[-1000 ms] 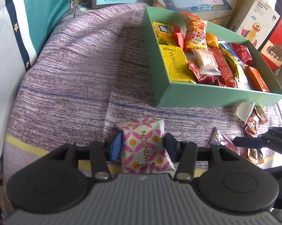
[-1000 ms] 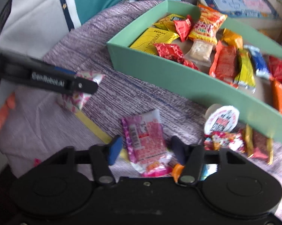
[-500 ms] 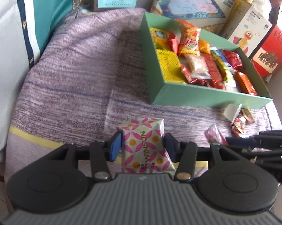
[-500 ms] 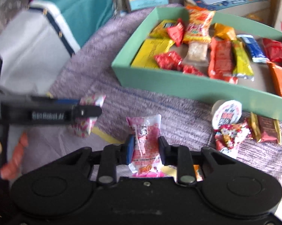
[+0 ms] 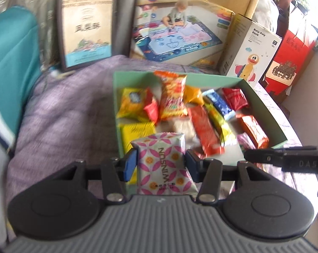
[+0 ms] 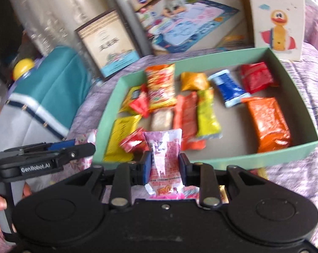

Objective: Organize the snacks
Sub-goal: 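Lower both pink packets into the green box and open both tools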

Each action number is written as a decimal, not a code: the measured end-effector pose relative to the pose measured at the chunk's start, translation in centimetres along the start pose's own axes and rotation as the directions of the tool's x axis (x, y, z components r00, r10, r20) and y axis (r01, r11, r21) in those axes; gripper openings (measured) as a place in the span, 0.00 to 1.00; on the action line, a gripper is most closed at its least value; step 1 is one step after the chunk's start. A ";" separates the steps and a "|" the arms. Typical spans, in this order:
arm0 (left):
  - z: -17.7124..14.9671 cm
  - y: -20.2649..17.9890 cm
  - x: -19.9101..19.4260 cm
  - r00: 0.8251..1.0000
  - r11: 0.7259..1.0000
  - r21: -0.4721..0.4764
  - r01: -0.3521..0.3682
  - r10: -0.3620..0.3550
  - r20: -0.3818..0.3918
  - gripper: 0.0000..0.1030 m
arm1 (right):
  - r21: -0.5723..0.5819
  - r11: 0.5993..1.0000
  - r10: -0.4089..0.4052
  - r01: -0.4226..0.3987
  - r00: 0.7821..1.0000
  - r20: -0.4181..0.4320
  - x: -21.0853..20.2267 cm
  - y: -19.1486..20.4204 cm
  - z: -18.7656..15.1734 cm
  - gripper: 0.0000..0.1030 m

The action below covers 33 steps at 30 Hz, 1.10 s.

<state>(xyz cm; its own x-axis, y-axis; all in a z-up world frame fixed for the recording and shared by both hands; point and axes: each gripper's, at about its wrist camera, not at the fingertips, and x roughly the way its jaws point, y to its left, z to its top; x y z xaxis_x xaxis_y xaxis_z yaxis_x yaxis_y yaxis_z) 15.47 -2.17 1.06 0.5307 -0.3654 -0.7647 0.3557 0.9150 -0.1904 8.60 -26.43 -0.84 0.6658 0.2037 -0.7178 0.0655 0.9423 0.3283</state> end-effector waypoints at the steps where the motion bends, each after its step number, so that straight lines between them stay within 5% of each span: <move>1: 0.7 -0.3 0.9 1.000 1.000 0.005 -0.004 0.004 -0.004 0.48 | 0.007 1.000 -0.001 0.001 1.000 -0.003 0.4 -0.4 0.4 0.26; 16: 4.7 -2.1 9.2 0.998 0.998 0.058 -0.037 0.039 -0.049 0.49 | 0.037 0.998 0.058 -0.056 0.997 -0.051 6.7 -1.4 2.7 0.29; 20: 4.5 -2.3 9.4 0.998 0.996 0.076 -0.052 0.055 -0.043 0.60 | 0.036 0.997 0.069 -0.068 0.997 -0.024 5.7 -1.4 2.8 0.41; 24: 4.1 -2.3 8.5 0.996 0.993 0.081 -0.082 0.084 -0.022 0.79 | 0.035 0.999 0.036 -0.036 0.999 0.024 4.2 -1.2 2.9 0.82; 29: 3.5 -2.0 6.7 0.997 0.995 0.057 -0.081 0.082 -0.009 0.93 | 0.055 0.998 0.027 -0.030 0.999 0.046 2.6 -1.4 2.7 0.99; 33: 2.6 -2.3 5.2 0.997 0.996 0.042 -0.081 0.082 -0.010 0.95 | 0.079 0.997 0.007 -0.012 0.998 0.068 1.1 -1.9 2.1 1.00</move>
<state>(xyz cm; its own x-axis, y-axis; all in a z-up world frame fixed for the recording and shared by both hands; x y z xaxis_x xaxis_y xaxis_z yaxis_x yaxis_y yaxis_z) 19.43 -6.56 -0.84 0.5500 -0.2878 -0.7840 0.3438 0.9335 -0.1016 10.77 -28.58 -0.91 0.7154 0.1914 -0.6720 0.1163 0.9158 0.3846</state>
